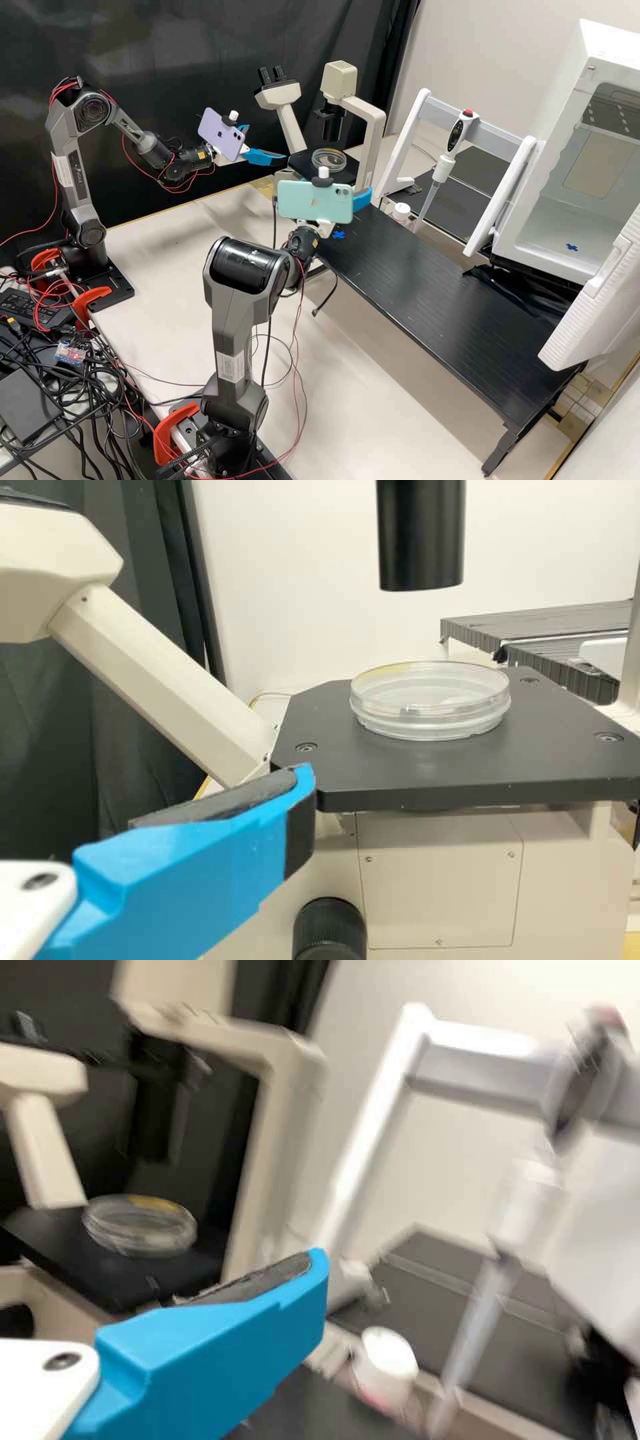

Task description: Move the petri dish to the bench

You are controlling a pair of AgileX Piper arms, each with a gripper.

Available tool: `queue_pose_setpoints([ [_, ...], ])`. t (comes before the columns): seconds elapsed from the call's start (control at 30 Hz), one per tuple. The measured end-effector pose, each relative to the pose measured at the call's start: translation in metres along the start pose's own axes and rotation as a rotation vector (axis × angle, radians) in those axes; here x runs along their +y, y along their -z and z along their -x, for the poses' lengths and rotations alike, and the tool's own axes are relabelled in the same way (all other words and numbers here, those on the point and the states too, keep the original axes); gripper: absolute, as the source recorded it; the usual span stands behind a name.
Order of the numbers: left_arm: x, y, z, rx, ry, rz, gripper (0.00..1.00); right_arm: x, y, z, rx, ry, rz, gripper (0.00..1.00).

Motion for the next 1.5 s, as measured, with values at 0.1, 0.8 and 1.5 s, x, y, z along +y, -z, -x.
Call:
queue_pose_setpoints([
  [0.1, 0.0, 0.0, 0.0, 0.0, 0.0, 0.0, 1.0, -0.003, 0.015, -0.018, 0.04, 0.017, 0.018, 1.0],
  [0.8, 0.0, 0.0, 0.0, 0.0, 0.0, 0.0, 1.0, -0.018, 0.042, -0.147, 0.011, 0.219, -0.011, 1.0],
  [1.5, 0.0, 0.0, 0.0, 0.0, 0.0, 0.0, 1.0, -0.033, -0.003, -0.221, -0.196, 0.343, -0.167, 1.0],
])
